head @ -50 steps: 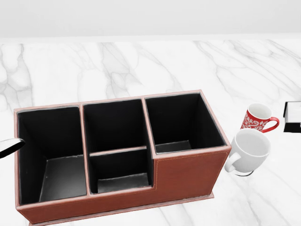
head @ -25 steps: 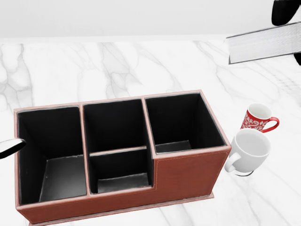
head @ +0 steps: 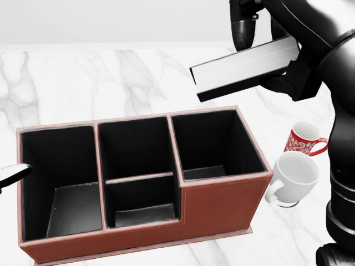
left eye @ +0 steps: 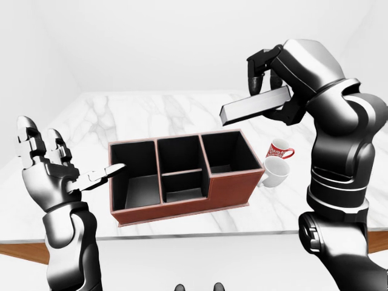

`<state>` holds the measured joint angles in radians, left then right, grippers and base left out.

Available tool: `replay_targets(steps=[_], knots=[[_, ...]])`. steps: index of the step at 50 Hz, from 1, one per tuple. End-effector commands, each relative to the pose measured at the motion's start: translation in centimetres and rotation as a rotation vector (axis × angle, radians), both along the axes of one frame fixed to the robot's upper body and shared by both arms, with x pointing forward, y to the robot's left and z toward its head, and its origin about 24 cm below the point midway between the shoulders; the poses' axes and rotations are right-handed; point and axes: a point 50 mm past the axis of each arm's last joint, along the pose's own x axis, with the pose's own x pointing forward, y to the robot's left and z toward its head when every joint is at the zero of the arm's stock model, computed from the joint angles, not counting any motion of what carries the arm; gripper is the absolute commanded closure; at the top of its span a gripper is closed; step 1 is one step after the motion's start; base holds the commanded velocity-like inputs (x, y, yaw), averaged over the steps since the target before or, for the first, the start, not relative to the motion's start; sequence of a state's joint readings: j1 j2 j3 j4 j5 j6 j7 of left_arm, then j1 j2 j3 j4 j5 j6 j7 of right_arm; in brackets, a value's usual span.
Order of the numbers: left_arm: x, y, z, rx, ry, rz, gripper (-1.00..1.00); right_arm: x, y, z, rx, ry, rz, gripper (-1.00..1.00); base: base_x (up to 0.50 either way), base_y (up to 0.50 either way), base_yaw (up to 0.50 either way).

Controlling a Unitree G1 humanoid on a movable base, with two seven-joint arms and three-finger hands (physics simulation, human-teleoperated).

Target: Pick up the book and place it in the right compartment of the caddy.

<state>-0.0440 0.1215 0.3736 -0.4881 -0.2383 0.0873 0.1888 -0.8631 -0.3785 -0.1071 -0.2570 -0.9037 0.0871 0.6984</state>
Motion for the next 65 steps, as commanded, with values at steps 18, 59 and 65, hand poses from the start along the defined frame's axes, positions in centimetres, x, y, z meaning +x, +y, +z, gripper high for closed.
replay_targets(steps=[18,59,65], knots=[[0.1,0.0,-0.2,-0.002,0.010,-0.001,-1.00,3.3,1.4,-4.1,0.154,0.252,0.163,1.00,0.00,0.00,0.00],[0.2,-0.2,-0.5,0.000,0.023,-0.006,-1.00,4.2,-0.2,-4.3,0.222,0.246,0.143,1.00,0.00,0.00,0.00],[0.2,-0.1,-0.5,0.000,0.022,-0.004,-1.00,4.6,-0.8,-4.4,0.229,0.255,0.119,1.00,0.00,0.00,0.00]])
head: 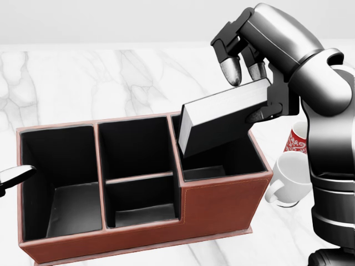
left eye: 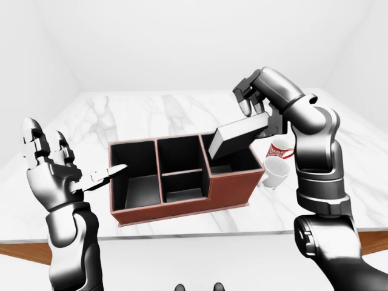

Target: Pick up the book and place it in the right compartment of the caddy.

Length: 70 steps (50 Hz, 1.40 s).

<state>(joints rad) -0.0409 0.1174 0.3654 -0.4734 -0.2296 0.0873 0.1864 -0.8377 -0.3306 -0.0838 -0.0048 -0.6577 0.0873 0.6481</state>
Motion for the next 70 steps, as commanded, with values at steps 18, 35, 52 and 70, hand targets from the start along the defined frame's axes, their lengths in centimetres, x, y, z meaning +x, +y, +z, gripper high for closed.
replay_targets(steps=[18,35,52,70], knots=[[0.1,-0.1,-0.2,0.001,0.010,-0.002,-1.00,2.7,-2.3,-2.1,0.115,0.082,-0.107,1.00,0.00,0.00,0.00],[0.1,0.0,-0.2,0.001,0.013,-0.002,-1.00,4.1,-3.4,-4.6,0.173,0.161,-0.168,1.00,0.00,0.00,0.00],[0.2,0.0,-0.3,0.000,0.017,-0.001,-1.00,4.5,-3.3,-6.1,0.190,0.207,-0.179,1.00,0.00,0.00,0.00],[0.2,-0.1,-0.4,0.001,0.020,-0.004,-1.00,5.4,-3.4,-8.8,0.230,0.294,-0.222,1.00,0.00,0.00,0.00]])
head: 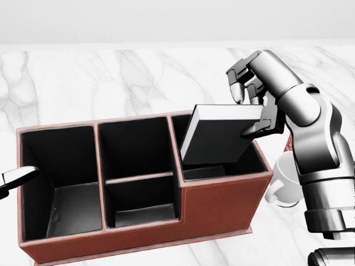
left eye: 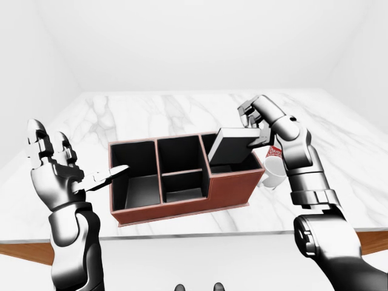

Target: Pick up the book and place it in the right compartment of the caddy.

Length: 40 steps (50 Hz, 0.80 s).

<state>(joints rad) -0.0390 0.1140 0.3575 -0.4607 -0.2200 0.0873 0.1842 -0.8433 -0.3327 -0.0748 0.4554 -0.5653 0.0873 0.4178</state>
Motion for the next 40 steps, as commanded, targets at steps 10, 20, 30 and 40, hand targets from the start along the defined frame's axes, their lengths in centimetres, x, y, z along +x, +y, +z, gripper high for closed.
replay_targets(steps=[10,20,30,40], knots=[[0.1,0.0,-0.1,0.000,0.007,-0.001,-1.00,0.8,-1.2,-1.7,0.042,0.051,-0.078,1.00,0.00,0.00,0.00],[0.0,-0.1,0.0,0.001,0.002,-0.001,-1.00,0.8,-1.1,-2.1,0.041,0.065,-0.082,0.55,0.00,0.00,0.00],[0.1,-0.1,-0.3,0.000,0.012,-0.002,-1.00,0.8,-1.1,-2.1,0.039,0.064,-0.081,-1.00,0.00,0.00,0.00],[0.1,-0.1,-0.3,0.001,0.013,-0.002,-1.00,0.7,-1.1,-1.9,0.038,0.053,-0.079,-1.00,0.00,0.00,0.00]])
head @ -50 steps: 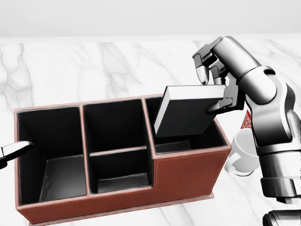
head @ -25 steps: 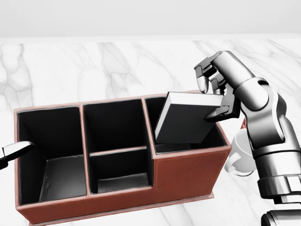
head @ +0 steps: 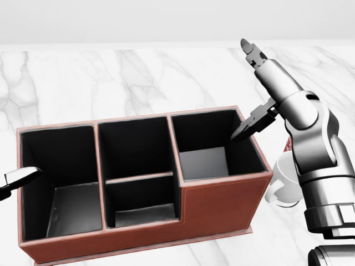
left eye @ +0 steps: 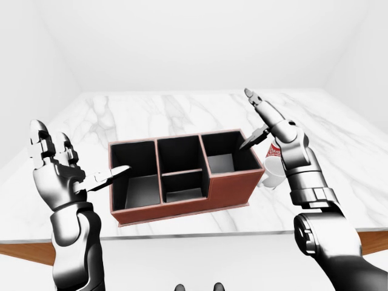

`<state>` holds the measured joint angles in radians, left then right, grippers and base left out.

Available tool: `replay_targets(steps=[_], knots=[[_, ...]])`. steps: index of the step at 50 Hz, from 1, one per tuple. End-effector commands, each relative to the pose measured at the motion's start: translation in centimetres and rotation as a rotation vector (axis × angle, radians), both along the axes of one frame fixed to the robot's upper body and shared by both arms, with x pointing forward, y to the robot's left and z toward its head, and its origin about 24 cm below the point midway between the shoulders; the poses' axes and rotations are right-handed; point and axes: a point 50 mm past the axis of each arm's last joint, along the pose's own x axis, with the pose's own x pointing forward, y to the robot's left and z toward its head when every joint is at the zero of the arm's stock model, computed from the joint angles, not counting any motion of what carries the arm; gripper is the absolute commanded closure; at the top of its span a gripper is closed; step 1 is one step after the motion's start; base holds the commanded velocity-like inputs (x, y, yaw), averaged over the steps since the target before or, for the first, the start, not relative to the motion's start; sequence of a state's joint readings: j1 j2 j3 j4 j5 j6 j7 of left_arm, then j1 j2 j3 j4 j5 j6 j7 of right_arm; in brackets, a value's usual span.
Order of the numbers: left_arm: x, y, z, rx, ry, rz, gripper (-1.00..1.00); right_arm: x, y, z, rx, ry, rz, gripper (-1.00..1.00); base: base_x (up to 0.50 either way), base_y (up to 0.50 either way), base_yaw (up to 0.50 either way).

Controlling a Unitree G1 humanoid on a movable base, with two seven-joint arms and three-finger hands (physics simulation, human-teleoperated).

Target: Pick up the book and place it in the right compartment of the caddy.

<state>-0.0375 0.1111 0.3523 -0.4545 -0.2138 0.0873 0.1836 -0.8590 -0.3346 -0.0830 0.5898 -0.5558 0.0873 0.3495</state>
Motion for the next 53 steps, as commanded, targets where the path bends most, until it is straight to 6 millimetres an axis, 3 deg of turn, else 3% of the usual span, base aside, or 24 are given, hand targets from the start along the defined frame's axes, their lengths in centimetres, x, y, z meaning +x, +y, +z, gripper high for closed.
replay_targets(steps=[1,8,15,24,25,28,34,40,53], knots=[[0.0,0.0,-0.1,0.000,0.005,-0.001,-1.00,-0.1,0.0,0.2,0.002,-0.010,0.000,-1.00,0.00,0.00,0.00],[0.1,0.0,-0.2,0.000,0.007,0.000,-1.00,-0.5,0.4,0.9,-0.010,-0.044,0.026,-1.00,0.00,0.00,0.00],[0.1,0.0,0.0,0.001,0.003,-0.001,-1.00,-2.1,1.4,4.0,-0.066,-0.166,0.097,-1.00,0.00,0.00,0.00],[0.1,0.0,-0.1,0.000,0.006,-0.002,-1.00,-6.0,2.8,8.3,-0.075,-0.439,0.146,-1.00,0.00,0.00,0.00],[0.2,0.0,-0.2,-0.001,0.009,-0.002,-1.00,-7.1,2.8,9.2,-0.052,-0.522,0.135,-1.00,0.00,0.00,0.00],[0.2,0.0,-0.3,-0.001,0.015,-0.003,-1.00,-8.8,2.4,10.3,-0.016,-0.630,0.115,-1.00,0.00,0.00,0.00],[0.1,-0.1,-0.2,0.003,0.010,-0.004,-1.00,-12.8,1.0,15.0,0.126,-0.975,0.067,-1.00,0.00,0.00,0.00],[0.1,-0.1,-0.2,0.002,0.009,-0.004,-1.00,-14.6,0.6,15.8,0.186,-1.084,0.072,-1.00,0.00,0.00,0.00],[0.1,-0.2,-0.3,0.003,0.014,-0.007,-1.00,-15.6,-0.2,15.9,0.262,-1.153,0.042,-1.00,0.00,0.00,0.00]])
